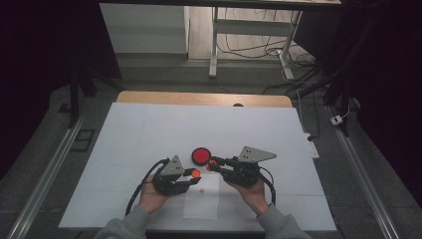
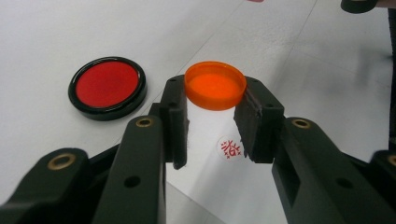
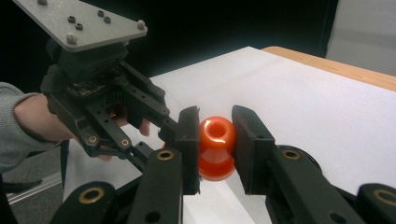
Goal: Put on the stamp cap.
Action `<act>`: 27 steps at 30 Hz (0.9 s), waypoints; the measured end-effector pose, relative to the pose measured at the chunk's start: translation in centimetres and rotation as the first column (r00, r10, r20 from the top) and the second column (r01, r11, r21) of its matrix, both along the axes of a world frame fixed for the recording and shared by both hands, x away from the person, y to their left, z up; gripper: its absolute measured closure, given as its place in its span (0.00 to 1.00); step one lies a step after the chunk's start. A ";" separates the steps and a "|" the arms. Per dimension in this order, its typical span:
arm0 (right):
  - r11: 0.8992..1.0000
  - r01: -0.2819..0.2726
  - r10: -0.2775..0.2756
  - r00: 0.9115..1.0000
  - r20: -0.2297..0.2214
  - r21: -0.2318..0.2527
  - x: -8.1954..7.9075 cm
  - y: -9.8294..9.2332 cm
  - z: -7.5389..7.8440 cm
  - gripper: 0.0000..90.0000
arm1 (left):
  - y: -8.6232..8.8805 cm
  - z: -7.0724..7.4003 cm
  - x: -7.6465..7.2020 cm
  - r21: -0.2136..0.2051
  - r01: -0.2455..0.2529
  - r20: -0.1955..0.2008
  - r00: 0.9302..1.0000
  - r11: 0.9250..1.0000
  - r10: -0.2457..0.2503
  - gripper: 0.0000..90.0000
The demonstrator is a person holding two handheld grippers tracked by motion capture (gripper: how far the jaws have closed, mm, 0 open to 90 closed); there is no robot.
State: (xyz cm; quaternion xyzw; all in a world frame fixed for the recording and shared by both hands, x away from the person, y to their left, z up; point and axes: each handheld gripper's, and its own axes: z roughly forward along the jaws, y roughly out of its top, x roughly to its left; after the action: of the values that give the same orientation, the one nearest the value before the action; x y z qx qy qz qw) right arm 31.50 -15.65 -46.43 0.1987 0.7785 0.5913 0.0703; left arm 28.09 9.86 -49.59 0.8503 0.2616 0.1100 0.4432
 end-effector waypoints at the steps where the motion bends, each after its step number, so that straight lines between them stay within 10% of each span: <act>1: 1.000 0.000 0.000 1.000 0.000 -0.001 0.0 0.0 0.0 0.81 | -0.2 0.0 0.0 0.001 0.000 -0.001 1.000 1.000 0.000 0.73; 27: 0.999 -0.029 0.029 0.999 -0.023 -0.016 -0.3 0.8 -0.6 0.81 | -2.1 -0.3 0.6 0.021 0.014 0.004 1.000 1.000 -0.014 0.73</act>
State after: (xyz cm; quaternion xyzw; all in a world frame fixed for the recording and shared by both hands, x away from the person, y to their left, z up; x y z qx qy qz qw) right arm 31.23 -14.82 -47.07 0.1936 0.7868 0.5836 0.0542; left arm 28.73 7.73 -49.91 0.8566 0.2534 0.1114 0.4355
